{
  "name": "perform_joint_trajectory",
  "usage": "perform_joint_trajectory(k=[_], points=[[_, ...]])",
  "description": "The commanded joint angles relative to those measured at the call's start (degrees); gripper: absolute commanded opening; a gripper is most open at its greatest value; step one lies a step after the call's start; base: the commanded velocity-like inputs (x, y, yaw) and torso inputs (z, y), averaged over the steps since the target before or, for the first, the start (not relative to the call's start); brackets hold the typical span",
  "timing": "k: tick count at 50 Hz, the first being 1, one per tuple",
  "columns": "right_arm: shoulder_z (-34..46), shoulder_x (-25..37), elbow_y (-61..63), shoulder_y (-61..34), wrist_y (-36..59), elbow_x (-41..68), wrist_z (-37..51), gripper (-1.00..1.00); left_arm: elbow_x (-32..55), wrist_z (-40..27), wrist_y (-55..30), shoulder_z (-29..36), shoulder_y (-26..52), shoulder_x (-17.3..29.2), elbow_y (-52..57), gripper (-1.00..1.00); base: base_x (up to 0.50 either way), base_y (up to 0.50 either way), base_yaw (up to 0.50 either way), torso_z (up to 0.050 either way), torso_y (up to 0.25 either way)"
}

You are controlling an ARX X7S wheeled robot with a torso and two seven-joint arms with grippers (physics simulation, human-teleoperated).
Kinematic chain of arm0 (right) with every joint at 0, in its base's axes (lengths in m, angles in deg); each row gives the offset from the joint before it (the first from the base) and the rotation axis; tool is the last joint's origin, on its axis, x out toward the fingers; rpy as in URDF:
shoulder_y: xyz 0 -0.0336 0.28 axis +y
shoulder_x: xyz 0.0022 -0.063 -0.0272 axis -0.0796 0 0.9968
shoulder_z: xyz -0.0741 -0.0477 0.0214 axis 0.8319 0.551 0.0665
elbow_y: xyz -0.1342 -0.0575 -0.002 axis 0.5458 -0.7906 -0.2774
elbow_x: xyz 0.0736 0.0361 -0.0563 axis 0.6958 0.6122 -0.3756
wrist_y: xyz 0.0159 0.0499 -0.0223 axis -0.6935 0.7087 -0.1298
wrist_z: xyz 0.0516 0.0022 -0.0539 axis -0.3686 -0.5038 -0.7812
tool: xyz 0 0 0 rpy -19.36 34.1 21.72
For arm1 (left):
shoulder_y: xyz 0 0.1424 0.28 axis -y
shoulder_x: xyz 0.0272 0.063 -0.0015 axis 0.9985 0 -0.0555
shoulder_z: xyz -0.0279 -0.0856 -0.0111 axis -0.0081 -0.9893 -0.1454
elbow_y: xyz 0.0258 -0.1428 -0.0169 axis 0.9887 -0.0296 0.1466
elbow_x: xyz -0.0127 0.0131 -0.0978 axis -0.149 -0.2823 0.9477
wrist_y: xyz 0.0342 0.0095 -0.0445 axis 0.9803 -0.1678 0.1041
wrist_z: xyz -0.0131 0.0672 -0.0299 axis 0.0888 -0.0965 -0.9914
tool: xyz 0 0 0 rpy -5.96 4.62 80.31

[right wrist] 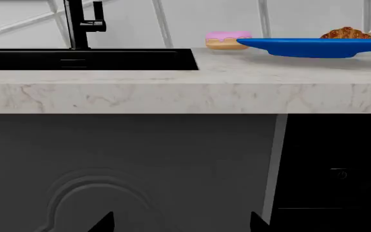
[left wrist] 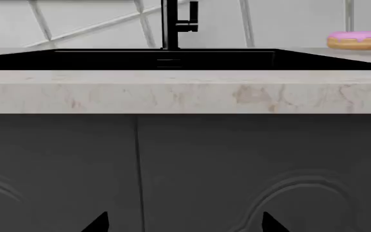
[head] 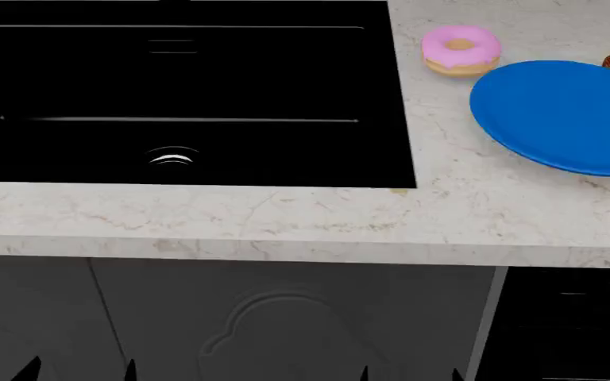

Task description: Place the pastries on the plates.

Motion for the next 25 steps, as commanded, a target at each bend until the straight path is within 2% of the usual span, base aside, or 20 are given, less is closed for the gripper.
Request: perform_joint_trajectory(k=[1, 4, 6, 8, 11, 13, 25], points=[[1.4, 1.1, -0.8, -0.2, -0.6, 1.1, 1.3, 1.00, 1.7, -1.9, 1.0, 2.0, 0.5, 1.7, -1.4, 1.00, 0.00, 0.00, 0.00, 0.000, 0.000], [2.3, 1.4, 3.5, 3.0, 0.1, 1.7, 2.7, 1.00, 3.5, -1.7, 0.5, 2.1, -6.0, 2.5, 6.7, 1.00, 0.00, 0.00, 0.00, 0.000, 0.000], [2.5, 1.7, 4.4, 3.5, 0.9, 2.8, 3.1, 1.00, 4.1, -1.7, 2.0, 2.2, -6.5, 2.9, 5.8, 1.00, 0.00, 0.00, 0.00, 0.000, 0.000], [3.0, 1.9, 4.6, 3.5, 1.4, 3.3, 3.5, 1.00, 4.4, -1.9, 0.6, 2.3, -9.0, 3.5, 9.5, 1.00, 0.00, 0.00, 0.00, 0.000, 0.000], [3.5, 2.3, 4.8, 3.4, 1.6, 3.7, 4.1, 1.00, 4.7, -2.1, 0.4, 2.7, -8.5, 3.9, 8.7, 1.00, 0.00, 0.00, 0.00, 0.000, 0.000], [3.8, 2.6, 4.6, 3.0, 2.1, 3.9, 4.4, 1.00, 4.4, -2.2, 1.8, 3.1, -5.3, 3.7, 3.9, 1.00, 0.00, 0.00, 0.00, 0.000, 0.000], [5.0, 4.1, 4.4, 2.4, 2.8, 5.0, 5.5, 1.00, 5.3, -3.7, -0.1, 4.3, -4.6, 4.4, 4.5, 1.00, 0.00, 0.00, 0.00, 0.000, 0.000]])
